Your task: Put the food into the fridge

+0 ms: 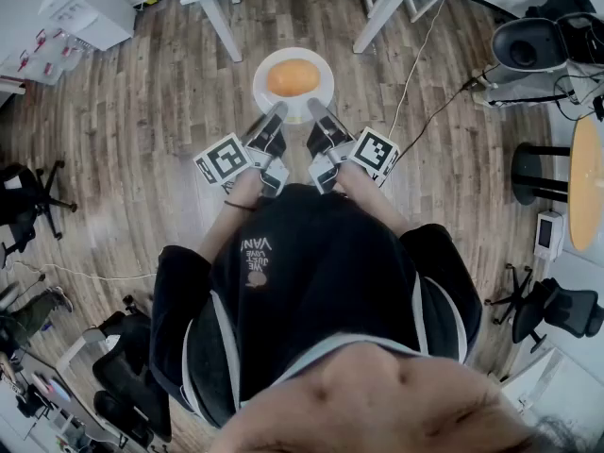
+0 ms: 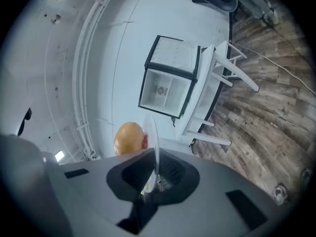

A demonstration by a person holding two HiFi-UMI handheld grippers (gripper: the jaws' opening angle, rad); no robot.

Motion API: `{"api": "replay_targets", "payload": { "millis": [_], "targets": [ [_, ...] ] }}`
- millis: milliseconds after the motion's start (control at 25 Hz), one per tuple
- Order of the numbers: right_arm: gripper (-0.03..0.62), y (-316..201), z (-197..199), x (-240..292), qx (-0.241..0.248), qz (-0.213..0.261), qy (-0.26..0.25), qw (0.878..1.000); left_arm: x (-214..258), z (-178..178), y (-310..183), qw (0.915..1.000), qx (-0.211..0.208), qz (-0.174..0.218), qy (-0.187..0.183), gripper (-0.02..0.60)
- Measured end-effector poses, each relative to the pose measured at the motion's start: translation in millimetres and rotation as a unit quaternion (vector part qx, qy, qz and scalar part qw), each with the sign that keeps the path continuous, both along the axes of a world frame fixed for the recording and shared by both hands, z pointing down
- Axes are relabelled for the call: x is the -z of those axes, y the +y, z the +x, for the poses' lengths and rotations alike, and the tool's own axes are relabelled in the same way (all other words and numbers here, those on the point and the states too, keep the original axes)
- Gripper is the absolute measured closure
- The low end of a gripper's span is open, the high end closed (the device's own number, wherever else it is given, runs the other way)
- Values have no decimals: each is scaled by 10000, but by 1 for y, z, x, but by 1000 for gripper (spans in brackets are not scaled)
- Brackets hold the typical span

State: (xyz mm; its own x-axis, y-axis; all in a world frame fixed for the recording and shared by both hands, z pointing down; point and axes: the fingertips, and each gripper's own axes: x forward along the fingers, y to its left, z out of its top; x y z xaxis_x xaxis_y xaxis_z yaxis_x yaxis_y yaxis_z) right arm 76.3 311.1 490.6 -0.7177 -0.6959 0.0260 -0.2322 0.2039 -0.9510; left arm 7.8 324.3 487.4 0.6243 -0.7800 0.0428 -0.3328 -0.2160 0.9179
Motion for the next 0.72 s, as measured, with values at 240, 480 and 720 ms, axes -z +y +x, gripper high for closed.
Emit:
{"api": "replay_targets", "payload": {
  "millis": [240, 480, 720],
  "targets": [
    [572, -3, -4, 1, 3, 165, 159, 9997, 0, -5, -1, 10000, -2, 9, 26, 551],
    [572, -3, -6, 1, -76, 123, 68, 9999, 1, -9, -2, 10000, -42, 60, 51, 551],
    [572, -6, -17, 0, -194, 219, 91, 9995, 0, -21, -5, 9999, -123, 82, 79, 551]
  ]
}}
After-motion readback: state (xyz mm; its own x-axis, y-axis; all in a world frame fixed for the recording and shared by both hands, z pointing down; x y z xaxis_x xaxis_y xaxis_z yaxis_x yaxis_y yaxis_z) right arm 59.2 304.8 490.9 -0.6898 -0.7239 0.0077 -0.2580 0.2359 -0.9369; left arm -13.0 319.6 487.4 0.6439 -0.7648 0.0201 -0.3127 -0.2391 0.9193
